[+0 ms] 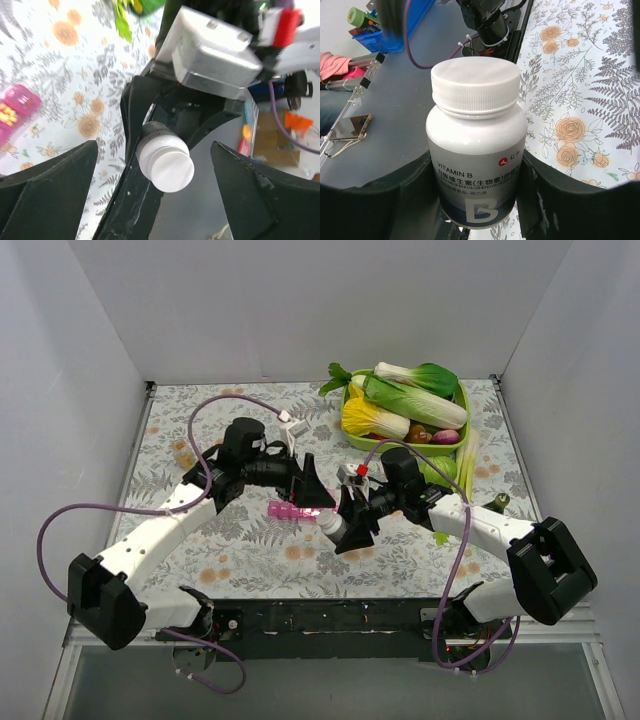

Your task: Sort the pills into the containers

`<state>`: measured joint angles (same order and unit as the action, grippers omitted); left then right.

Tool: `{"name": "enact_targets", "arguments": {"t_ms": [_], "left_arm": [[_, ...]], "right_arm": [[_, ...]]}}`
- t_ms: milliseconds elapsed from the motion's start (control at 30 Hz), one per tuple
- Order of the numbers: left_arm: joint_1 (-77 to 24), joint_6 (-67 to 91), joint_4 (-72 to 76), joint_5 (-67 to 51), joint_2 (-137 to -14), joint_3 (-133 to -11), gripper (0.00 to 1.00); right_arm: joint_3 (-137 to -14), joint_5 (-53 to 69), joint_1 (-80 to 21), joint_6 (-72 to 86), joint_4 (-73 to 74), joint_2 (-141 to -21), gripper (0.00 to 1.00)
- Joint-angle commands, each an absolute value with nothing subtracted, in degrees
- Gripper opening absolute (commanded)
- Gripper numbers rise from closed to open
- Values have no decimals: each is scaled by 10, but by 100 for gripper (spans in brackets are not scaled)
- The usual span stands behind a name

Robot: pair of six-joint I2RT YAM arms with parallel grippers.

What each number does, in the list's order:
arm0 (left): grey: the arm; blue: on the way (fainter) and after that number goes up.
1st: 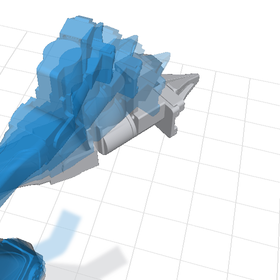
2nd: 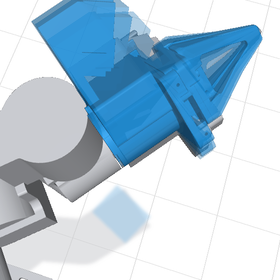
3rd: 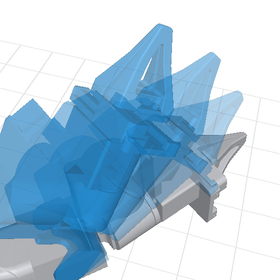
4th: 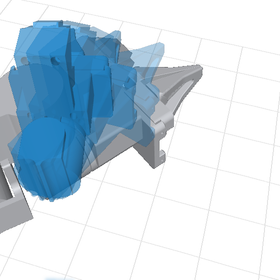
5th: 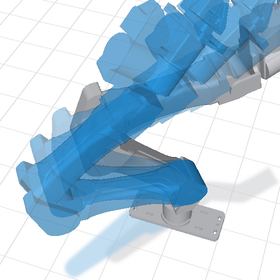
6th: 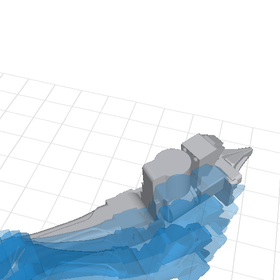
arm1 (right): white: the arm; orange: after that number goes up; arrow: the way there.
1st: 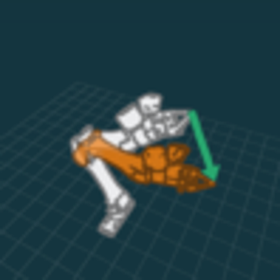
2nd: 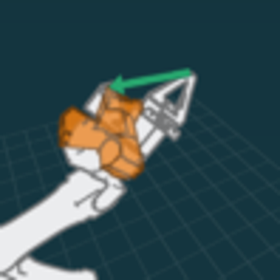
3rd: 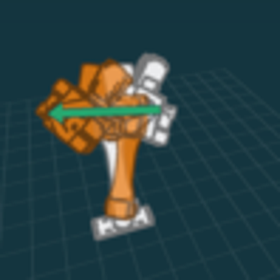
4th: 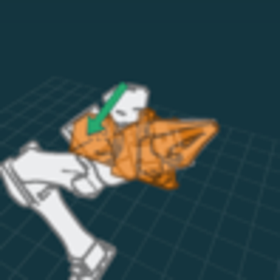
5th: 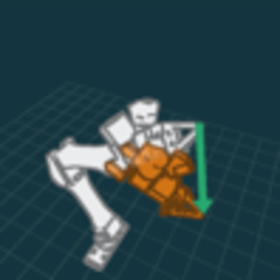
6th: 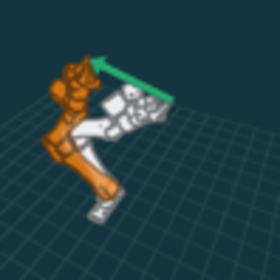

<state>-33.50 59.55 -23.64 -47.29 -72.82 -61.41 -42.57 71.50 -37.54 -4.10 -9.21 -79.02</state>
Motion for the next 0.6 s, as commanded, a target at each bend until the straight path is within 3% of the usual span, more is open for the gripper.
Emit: {"name": "enact_targets", "arguments": {"t_ms": [0, 300, 467, 567], "left_arm": [[-310, 639, -164, -458, -652, -612, 98], [-236, 815, -215, -437, -619, -574, 98], [-229, 923, -186, -432, -591, -525, 98], [-229, 958, -191, -409, -583, -515, 91]], "right_arm": [[-433, 735, -378, -54, -110, -771, 1], [-482, 659, -378, -228, 56, -749, 1], [-519, 508, -379, -321, 139, -723, 1], [-530, 412, -384, -340, 139, -710, 1]]}}
